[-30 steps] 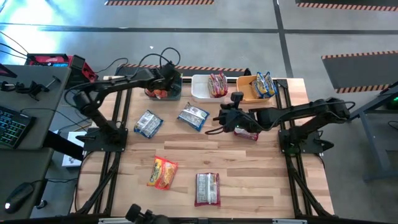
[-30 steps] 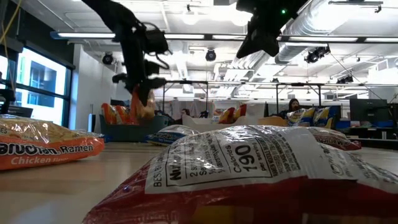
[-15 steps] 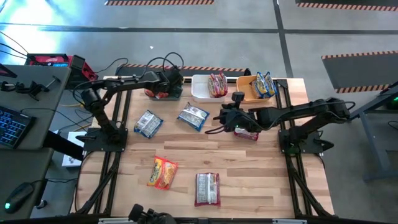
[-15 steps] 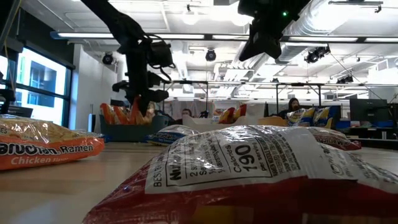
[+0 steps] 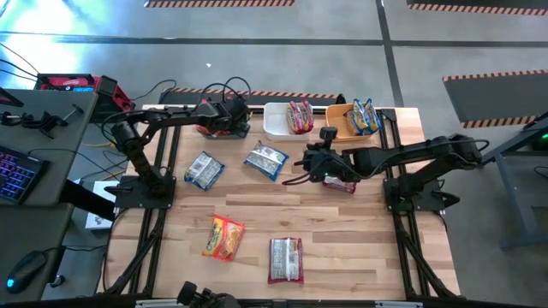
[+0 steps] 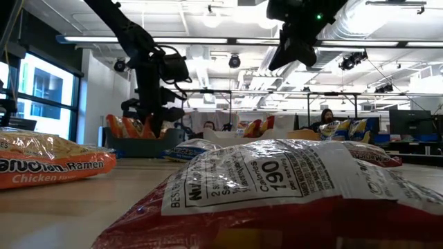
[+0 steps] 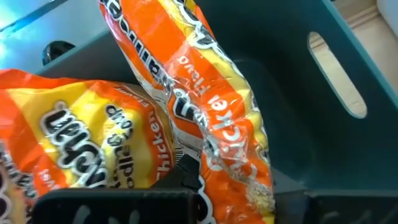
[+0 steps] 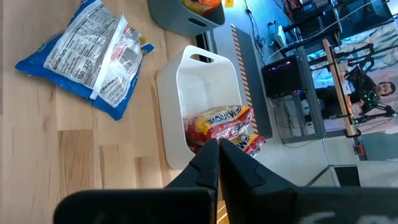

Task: Sort Maruchan noodles
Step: Put the right orange noodle pack into the blue bin

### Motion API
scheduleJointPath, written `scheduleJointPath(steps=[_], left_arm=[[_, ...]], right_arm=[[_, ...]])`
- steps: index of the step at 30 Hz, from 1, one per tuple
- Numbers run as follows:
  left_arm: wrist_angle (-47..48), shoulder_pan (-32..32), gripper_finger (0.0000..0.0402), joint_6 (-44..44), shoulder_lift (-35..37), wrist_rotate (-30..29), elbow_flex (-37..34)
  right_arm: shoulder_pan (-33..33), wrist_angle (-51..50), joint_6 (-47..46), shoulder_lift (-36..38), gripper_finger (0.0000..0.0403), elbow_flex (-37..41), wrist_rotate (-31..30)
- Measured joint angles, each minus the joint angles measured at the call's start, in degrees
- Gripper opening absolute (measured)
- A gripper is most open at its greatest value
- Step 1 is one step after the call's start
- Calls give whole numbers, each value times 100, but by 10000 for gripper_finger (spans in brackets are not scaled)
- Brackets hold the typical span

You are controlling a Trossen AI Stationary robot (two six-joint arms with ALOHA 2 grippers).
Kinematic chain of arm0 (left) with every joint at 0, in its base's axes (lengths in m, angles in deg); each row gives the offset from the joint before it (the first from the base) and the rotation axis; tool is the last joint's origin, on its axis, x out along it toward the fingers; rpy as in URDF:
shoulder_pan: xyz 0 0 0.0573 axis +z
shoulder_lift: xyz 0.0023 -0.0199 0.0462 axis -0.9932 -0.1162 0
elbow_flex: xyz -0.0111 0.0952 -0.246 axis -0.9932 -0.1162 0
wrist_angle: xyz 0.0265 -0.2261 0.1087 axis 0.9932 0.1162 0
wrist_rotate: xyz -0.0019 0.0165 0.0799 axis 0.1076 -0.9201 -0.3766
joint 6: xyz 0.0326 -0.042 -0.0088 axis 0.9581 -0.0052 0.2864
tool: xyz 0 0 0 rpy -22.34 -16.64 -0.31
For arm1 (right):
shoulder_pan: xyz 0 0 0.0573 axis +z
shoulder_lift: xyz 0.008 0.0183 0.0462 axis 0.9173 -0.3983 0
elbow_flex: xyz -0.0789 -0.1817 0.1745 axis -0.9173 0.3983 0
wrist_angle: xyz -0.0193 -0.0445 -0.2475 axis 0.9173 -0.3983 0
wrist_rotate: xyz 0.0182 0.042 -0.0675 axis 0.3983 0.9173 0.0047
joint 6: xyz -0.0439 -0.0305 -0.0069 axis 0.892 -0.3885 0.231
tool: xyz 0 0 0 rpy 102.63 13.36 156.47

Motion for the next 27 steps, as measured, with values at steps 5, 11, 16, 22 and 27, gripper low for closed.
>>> scheduleJointPath(steps=[5,11,16,22,27], left_arm=[[-56,-2,41,5,-5,10,-11],[-139,-4,77,129,-5,4,-11],[-159,-9,114,165,-5,-24,-10],[-70,-9,142,268,-5,-328,-9],[-18,-9,147,394,-5,-370,-9]], right_arm=[[0,-4,0,-3,0,0,0],[0,-4,0,-4,0,0,0],[0,-4,-1,-4,0,0,0],[0,-99,-112,-4,0,0,71],[0,-140,-136,-4,0,2,166]])
